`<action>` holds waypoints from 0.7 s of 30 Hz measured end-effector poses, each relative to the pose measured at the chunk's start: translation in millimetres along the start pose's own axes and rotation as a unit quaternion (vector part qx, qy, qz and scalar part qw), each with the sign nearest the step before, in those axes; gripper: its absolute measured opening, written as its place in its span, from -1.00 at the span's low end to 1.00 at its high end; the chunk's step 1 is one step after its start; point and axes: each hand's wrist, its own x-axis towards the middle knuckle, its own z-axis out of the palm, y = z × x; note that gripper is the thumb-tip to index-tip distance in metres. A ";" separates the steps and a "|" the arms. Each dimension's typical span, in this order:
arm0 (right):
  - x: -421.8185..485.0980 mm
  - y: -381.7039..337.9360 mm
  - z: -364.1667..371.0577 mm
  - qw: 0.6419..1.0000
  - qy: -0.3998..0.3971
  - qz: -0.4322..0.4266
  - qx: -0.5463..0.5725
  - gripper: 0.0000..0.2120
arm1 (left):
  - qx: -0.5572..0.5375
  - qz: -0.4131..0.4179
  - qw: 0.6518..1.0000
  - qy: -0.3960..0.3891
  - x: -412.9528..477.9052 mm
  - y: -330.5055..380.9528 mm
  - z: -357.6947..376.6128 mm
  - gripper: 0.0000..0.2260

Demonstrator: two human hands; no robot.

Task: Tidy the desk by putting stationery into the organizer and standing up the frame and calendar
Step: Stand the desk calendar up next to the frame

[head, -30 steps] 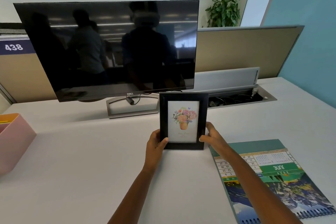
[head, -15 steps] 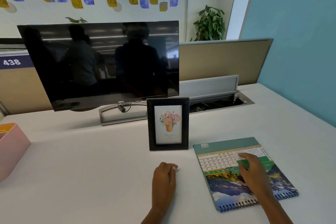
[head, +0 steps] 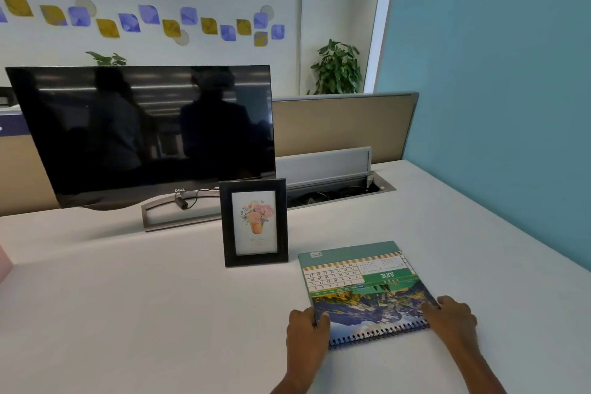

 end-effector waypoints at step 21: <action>-1.8 -39.6 -115.5 0.904 -0.047 -0.075 0.419 -0.64 | -0.288 0.137 0.948 0.023 19.5 95.9 -51.3 -0.71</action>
